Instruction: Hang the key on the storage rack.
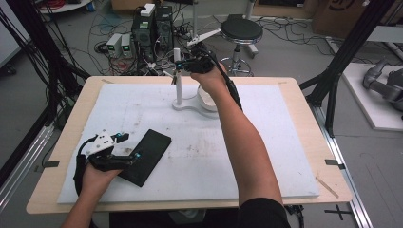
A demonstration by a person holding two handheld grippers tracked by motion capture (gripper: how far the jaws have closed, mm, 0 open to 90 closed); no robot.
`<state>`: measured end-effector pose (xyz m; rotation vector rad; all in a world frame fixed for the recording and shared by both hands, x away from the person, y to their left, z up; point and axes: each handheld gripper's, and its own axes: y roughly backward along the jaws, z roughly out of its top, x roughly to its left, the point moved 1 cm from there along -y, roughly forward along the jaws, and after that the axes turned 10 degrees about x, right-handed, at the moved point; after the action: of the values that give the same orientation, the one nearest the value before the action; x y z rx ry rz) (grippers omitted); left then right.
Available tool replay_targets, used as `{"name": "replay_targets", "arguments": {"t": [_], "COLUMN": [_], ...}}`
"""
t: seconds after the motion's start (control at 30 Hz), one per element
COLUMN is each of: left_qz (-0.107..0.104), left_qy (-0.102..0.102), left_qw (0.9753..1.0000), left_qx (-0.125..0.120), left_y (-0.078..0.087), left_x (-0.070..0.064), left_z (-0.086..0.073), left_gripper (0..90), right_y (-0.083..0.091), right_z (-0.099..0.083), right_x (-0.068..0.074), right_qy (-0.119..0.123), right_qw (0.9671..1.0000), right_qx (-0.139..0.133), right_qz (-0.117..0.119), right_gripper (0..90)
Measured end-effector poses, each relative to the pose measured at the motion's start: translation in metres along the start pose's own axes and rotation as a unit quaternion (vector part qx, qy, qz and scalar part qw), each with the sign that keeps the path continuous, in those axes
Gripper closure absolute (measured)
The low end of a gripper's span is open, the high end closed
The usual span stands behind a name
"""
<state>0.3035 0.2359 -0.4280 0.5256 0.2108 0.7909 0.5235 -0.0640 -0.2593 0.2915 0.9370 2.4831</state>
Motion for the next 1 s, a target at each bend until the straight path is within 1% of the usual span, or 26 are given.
{"name": "replay_targets", "arguments": {"t": [0.1,0.13,0.27,0.4,0.43,0.47,0.57,0.63,0.7,0.8,0.97,1.0], "left_qz": [0.000,0.000,0.000,-0.001,-0.001,-0.001,0.000,0.000,0.000,0.000,0.001,0.001], "left_qy": [0.000,0.001,0.002,0.001,0.001,0.001,0.002,0.002,0.002,0.002,0.002,0.003], "left_qw": [1.0000,1.0000,1.0000,1.0000,1.0000,1.0000,1.0000,1.0000,1.0000,1.0000,1.0000,1.0000], "left_qx": [0.000,-0.001,0.000,-0.001,-0.001,-0.001,-0.001,-0.001,-0.002,-0.001,-0.002,-0.002], "left_y": [0.000,0.000,-0.001,-0.001,-0.001,0.000,0.000,0.000,0.000,0.000,0.001,0.001], "left_x": [0.000,0.000,0.000,-0.001,-0.001,-0.001,0.000,0.000,0.000,0.000,0.001,0.001], "left_z": [0.000,0.000,0.000,0.000,0.000,0.000,0.000,0.000,0.000,0.000,0.000,0.000], "left_gripper": [20.7,20.7,20.7,20.7,20.7,20.7,20.7,20.7,20.7,20.6,20.6,20.7], "right_y": [0.000,-0.001,-0.002,-0.003,-0.003,-0.003,-0.004,-0.007,-0.008,-0.007,-0.002,-0.001], "right_z": [0.000,0.002,0.004,0.005,0.004,0.004,0.004,0.005,0.005,0.005,0.002,0.001], "right_x": [0.000,0.001,0.007,0.007,0.006,0.006,0.008,0.011,0.013,0.010,0.001,-0.001], "right_qy": [-0.001,0.002,0.019,0.015,0.010,0.009,0.008,0.017,0.019,0.012,-0.007,-0.007], "right_qw": [1.0000,1.0000,0.9997,0.9998,0.9998,0.9998,0.9997,0.9995,0.9995,0.9998,0.9999,0.9999], "right_qx": [0.001,0.004,0.012,0.010,0.010,0.007,0.008,0.012,0.014,0.007,0.003,0.003], "right_qz": [0.002,0.007,0.008,0.010,0.013,0.016,0.022,0.024,0.022,0.015,0.010,0.009], "right_gripper": [89.5,89.6,89.7,89.7,89.7,89.7,89.8,89.8,89.7,89.7,89.7,89.7]}}
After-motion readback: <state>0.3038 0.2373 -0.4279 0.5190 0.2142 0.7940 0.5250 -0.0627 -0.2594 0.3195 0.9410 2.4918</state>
